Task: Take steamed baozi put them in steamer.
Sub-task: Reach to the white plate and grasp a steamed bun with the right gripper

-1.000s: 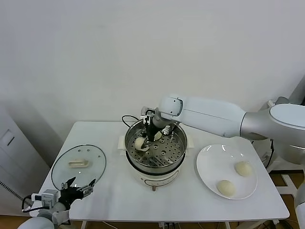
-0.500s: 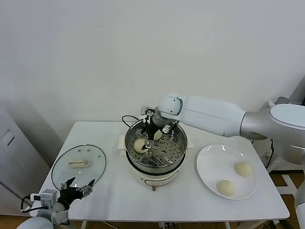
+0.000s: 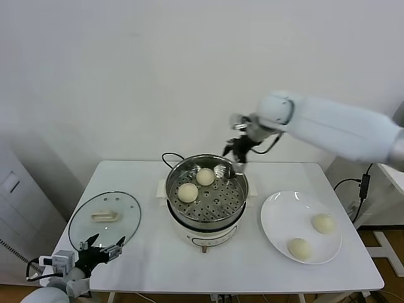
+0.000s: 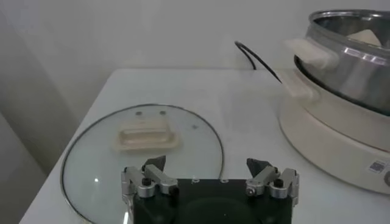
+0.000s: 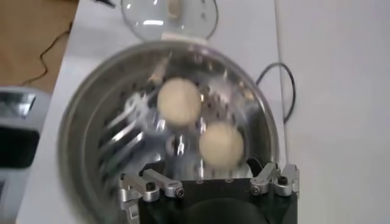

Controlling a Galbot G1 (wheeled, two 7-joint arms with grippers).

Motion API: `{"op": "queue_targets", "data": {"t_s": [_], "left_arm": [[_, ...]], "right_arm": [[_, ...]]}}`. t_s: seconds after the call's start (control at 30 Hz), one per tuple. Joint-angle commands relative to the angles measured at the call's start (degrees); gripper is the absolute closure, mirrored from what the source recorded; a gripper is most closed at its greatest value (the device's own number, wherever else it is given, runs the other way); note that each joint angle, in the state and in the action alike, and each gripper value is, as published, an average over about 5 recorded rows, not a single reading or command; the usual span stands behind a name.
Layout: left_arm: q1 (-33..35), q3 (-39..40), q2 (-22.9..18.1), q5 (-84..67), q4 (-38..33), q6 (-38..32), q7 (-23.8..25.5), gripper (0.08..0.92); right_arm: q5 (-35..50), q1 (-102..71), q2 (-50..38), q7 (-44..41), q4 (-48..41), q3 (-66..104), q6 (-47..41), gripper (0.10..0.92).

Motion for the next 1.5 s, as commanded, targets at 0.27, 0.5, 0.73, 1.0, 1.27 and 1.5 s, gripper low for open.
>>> {"op": "queue_targets", "data": {"t_s": [0.27, 0.5, 0.73, 1.0, 1.27, 1.5], "left_arm": [[0.12, -0.60, 0.57, -0.74, -0.11, -0.10, 0.00, 0.177], [0.07, -0.75, 0.86, -0.82, -0.08, 0.01, -0.05, 0.177], [-0.08, -0.63, 0.89, -0.82, -0.04, 0.12, -0.06, 0.177], [0.00, -0.57, 0.86, -0.79, 0.00, 0.19, -0.07, 0.177], [0.02, -0.45, 0.70, -0.70, -0.05, 0.29, -0.11, 0.177], [0.01, -0.24, 0.40, -0.55, -0.14, 0.41, -0.15, 0.177]], "right_arm": [[-14.08, -3.77, -21.00, -10.57, 4.55, -1.78, 12.30, 0.203], [-21.98, -15.58, -21.89, -11.01, 3.69, 7.20, 14.41, 0.203], [-25.73, -24.40, -20.85, -11.27, 2.08, 13.16, 16.03, 0.203], [-29.04, -33.18, -19.59, -11.40, 0.66, 19.39, 16.75, 0.203], [-32.34, -38.45, -18.46, -11.01, -0.71, 24.35, 17.06, 0.203], [-33.70, -42.57, -16.84, -10.37, -2.42, 28.22, 17.17, 0.203]]}}
